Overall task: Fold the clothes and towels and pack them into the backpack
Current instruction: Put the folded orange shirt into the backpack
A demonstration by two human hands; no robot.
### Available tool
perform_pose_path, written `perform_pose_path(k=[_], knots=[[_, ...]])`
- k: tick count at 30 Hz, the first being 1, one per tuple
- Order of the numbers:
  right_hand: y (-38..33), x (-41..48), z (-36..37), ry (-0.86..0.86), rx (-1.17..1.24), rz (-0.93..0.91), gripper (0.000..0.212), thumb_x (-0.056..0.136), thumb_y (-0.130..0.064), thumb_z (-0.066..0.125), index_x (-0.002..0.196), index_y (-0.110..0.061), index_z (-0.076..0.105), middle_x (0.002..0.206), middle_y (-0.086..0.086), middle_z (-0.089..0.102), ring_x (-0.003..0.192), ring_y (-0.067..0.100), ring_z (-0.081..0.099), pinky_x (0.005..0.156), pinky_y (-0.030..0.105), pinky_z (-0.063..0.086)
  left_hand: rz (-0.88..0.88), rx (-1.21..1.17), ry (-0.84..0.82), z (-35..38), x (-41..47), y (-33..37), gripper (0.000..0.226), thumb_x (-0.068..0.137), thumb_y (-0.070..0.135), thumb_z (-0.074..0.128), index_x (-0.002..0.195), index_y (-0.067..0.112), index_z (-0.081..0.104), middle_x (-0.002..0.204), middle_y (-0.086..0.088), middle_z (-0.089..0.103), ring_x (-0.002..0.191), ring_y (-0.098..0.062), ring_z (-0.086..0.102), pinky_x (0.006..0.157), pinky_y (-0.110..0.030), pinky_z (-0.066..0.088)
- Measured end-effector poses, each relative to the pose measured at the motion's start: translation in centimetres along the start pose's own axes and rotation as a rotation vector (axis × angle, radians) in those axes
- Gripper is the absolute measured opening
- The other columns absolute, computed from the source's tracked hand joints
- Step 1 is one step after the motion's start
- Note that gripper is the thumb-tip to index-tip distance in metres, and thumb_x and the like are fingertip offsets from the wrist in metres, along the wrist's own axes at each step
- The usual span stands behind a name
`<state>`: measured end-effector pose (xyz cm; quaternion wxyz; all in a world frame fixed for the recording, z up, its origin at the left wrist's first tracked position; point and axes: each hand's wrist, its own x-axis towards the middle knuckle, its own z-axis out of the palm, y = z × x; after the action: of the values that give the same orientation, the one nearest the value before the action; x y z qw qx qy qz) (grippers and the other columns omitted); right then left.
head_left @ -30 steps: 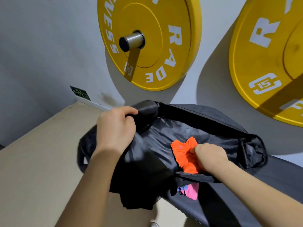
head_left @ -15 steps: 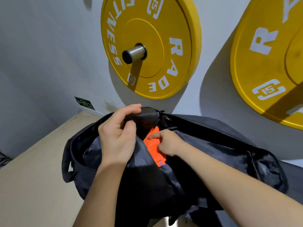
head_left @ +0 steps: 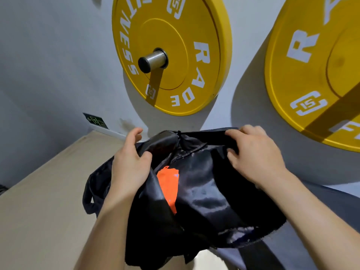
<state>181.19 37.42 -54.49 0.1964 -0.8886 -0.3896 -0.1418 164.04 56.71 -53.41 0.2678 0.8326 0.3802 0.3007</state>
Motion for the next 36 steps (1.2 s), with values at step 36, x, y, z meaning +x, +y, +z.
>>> perform_pose_path(k=[36], knots=[[1.5, 7.7, 9.8, -0.318, 1.136, 0.747, 0.046, 0.083, 0.016, 0.035, 0.1, -0.013, 0.068, 0.069, 0.01, 0.06, 0.056, 0.024, 0.055, 0.044, 0.025, 0.05, 0.124, 0.439, -0.418, 7.0, 10.8, -9.8, 0.066, 0.083, 0.029, 0.064, 0.143, 0.031, 0.038, 0.145, 0.0, 0.046, 0.129, -0.027, 0.046, 0.108, -0.039, 0.036]])
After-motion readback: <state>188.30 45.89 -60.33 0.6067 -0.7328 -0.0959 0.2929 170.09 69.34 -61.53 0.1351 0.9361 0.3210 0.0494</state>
